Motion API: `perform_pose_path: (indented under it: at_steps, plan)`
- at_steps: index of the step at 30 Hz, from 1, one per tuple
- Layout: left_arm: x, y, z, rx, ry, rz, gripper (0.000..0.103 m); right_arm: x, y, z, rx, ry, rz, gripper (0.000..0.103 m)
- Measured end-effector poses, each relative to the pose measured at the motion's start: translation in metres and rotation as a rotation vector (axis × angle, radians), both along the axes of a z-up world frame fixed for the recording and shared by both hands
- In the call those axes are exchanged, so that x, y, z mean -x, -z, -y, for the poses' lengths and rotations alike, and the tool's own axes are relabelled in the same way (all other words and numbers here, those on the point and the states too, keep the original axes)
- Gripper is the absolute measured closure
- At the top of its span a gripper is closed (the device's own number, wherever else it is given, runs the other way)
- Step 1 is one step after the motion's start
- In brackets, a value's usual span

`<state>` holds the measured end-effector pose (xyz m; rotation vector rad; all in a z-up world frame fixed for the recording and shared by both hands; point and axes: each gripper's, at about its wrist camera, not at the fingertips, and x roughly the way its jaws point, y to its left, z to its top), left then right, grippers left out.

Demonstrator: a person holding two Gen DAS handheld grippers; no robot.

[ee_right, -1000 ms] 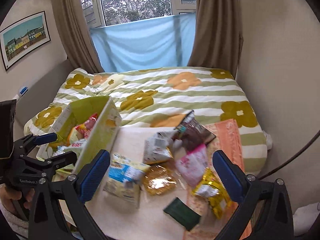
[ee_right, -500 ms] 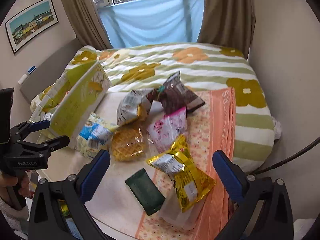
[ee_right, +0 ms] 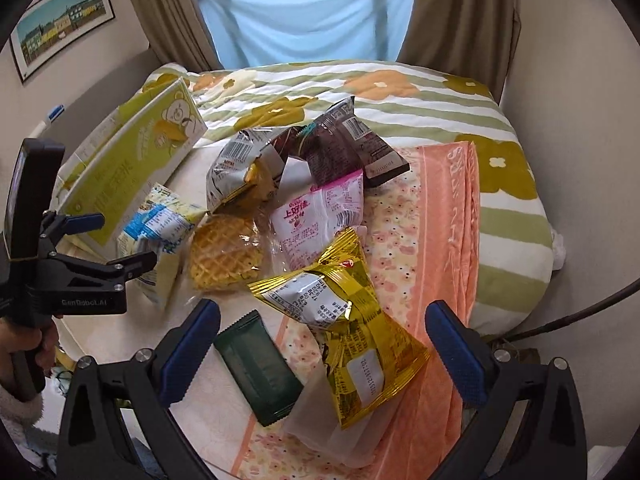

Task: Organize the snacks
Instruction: 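Move both tools back over the remaining snacks on the table, then grasp the blue-and-white bag with the left tool while the right grasps the gold bag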

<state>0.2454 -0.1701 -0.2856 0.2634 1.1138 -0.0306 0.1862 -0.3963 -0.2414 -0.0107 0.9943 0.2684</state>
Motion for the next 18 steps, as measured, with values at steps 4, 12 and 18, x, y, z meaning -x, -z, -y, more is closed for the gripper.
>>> perform_pose_path:
  at_steps: [4,12,18]
  plan:
    - [-0.010,0.015,-0.003,-0.017,-0.013,-0.032,0.007,-0.002,0.008,-0.001,0.014,-0.007,-0.007,0.001]
    - [-0.030,0.036,-0.010,0.036,-0.041,-0.106,0.021,-0.013,0.021,-0.002,0.061,-0.014,-0.030,0.001]
    - [-0.032,0.037,-0.015,0.076,-0.027,-0.112,0.032,-0.019,0.030,-0.005,0.095,-0.023,-0.040,0.001]
